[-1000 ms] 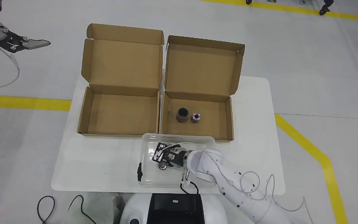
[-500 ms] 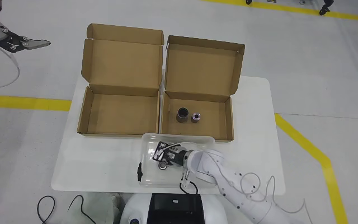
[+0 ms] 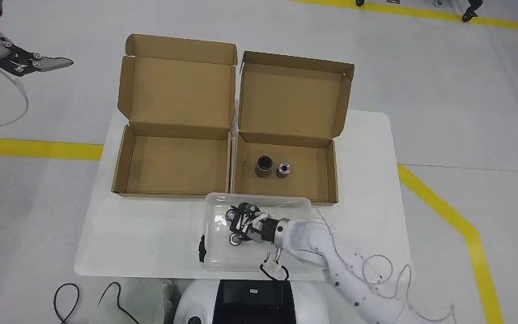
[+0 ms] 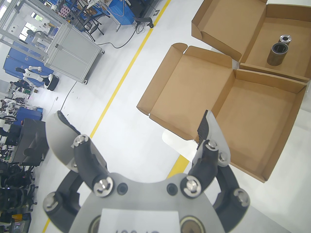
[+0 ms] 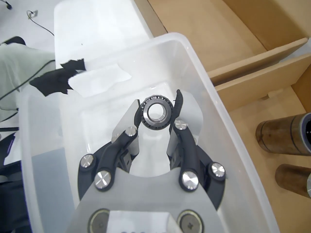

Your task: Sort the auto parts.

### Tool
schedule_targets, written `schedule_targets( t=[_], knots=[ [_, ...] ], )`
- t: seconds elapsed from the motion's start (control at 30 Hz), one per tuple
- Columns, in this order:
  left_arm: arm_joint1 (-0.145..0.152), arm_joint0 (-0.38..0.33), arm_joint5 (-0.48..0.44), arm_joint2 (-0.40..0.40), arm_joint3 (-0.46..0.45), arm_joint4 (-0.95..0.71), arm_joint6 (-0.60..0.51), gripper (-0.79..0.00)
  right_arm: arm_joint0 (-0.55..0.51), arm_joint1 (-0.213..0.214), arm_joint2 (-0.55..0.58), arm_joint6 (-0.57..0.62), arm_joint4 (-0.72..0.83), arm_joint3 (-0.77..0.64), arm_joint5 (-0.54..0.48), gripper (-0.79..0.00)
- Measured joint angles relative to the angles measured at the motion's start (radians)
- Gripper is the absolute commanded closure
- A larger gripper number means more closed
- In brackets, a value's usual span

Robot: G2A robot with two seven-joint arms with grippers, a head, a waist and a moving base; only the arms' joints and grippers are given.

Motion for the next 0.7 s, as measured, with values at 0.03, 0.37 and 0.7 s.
schedule_targets(
  t=[0.03, 0.37, 0.7],
  knots=[
    [0.0, 0.0, 0.0, 0.0, 0.0, 0.0, 0.0, -0.785, -0.004, 0.002, 0.006, -0.021, 0.003, -0.003, -0.017, 0.0],
    [0.0, 0.0, 0.0, 0.0, 0.0, 0.0, 0.0, -0.785, 0.006, 0.014, 0.037, -0.23, 0.028, -0.056, -0.164, 0.0],
    [0.0, 0.0, 0.0, 0.0, 0.0, 0.0, 0.0, -0.785, 0.086, 0.001, 0.033, -0.344, 0.037, -0.083, -0.188, 0.0]
  ],
)
